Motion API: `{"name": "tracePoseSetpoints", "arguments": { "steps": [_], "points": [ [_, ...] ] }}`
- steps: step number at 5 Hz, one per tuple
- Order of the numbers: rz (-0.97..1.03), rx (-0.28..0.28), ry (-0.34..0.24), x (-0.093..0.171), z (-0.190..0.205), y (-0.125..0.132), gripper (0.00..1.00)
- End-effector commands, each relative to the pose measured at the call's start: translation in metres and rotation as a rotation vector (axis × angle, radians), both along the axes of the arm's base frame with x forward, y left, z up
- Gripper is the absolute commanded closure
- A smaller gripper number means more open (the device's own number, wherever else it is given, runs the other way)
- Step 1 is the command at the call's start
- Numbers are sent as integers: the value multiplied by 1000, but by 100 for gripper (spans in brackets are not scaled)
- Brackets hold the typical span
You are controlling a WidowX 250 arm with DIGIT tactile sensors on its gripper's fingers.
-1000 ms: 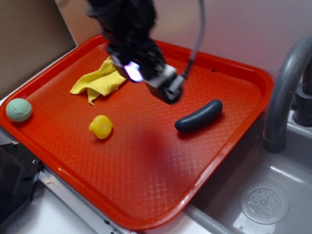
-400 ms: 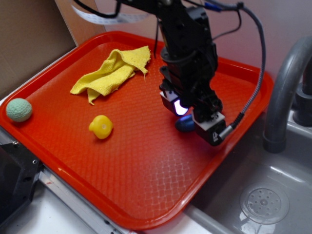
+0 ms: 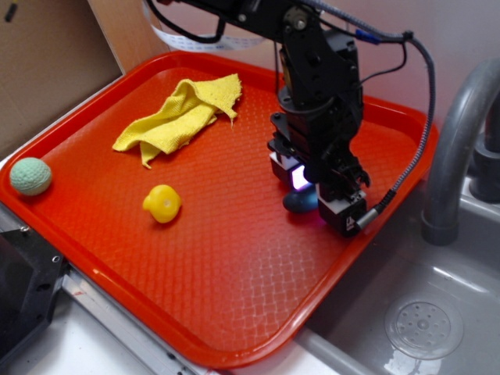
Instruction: Grab the plastic pickle.
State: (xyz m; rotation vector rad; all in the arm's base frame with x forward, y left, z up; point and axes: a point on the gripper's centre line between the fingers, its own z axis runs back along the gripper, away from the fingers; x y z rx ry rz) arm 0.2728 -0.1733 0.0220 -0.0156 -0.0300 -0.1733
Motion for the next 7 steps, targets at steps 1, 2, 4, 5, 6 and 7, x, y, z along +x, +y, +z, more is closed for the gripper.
{"name": "tracePoseSetpoints", "arguments": {
  "steps": [1,2,4,5,6,7],
  "points": [
    [14,26,3,-10,7,-3,100],
    [157,57,18,-25,55,23,100],
    [425,29,-14,-74,151,88,100],
    [457,-31,-49,-94,179,118,100],
    [523,-21,-102,-91,179,118,100],
    [505,-72,-119,-92,182,125,100]
  ]
}}
